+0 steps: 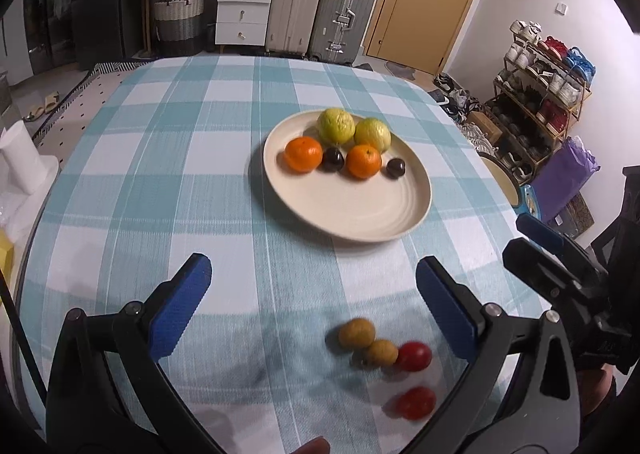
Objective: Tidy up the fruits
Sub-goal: 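Lift both tools away from the plate toward the kiwis and tomatoes, then grasp a red tomato with the right tool while the left tool grasps a brown kiwi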
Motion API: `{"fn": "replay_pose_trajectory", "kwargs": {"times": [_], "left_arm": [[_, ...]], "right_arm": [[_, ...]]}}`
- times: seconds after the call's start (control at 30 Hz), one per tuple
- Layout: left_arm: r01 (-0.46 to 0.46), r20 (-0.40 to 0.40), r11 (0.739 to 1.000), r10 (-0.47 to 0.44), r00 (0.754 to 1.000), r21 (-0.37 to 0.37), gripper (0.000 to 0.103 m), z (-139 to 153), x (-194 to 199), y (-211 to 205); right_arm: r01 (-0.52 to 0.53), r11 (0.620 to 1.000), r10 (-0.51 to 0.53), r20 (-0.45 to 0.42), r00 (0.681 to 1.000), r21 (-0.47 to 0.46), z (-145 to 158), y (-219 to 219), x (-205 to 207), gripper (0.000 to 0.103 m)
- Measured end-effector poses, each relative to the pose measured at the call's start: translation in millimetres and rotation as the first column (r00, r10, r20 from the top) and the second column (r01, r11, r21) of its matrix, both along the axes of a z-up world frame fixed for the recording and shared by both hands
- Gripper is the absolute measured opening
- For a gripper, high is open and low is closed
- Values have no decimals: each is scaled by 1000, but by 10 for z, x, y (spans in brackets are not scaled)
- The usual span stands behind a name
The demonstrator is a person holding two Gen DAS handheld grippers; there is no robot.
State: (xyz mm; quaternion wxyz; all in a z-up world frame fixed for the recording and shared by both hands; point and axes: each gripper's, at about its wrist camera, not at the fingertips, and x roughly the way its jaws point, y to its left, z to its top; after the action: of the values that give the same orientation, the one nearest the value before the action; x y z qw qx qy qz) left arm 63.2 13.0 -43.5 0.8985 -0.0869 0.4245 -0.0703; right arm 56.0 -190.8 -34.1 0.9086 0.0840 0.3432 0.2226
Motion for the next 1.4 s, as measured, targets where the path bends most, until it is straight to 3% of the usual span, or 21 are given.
{"fn": "replay_pose_trajectory", "kwargs": {"times": [0.27,0.4,0.67,1.17,1.27,1.4], "left_arm": [[12,-38,1000,-12,999,-4,102,-189,-253,17],[11,-46,1000,-11,999,-11,102,-273,-364,49],[20,-51,1000,-21,998,-17,102,-412,-574,30],[-15,-52,999,13,999,-37,102,-456,-674,138],[-23,-59,999,21,998,-40,102,-473,-680,179],[-36,-70,998,33,997,-43,102,-505,-681,223]], "right_arm": [[-20,1000,20,-11,1000,-20,-70,17,-226,103],[-82,997,83,-35,996,13,-126,11,-363,103],[-146,989,144,-99,985,-14,-343,129,-641,103],[-205,979,204,-151,967,11,-585,295,-920,101],[-218,976,219,-164,962,22,-614,322,-918,95],[-237,971,236,-182,955,14,-660,371,-916,77]]}}
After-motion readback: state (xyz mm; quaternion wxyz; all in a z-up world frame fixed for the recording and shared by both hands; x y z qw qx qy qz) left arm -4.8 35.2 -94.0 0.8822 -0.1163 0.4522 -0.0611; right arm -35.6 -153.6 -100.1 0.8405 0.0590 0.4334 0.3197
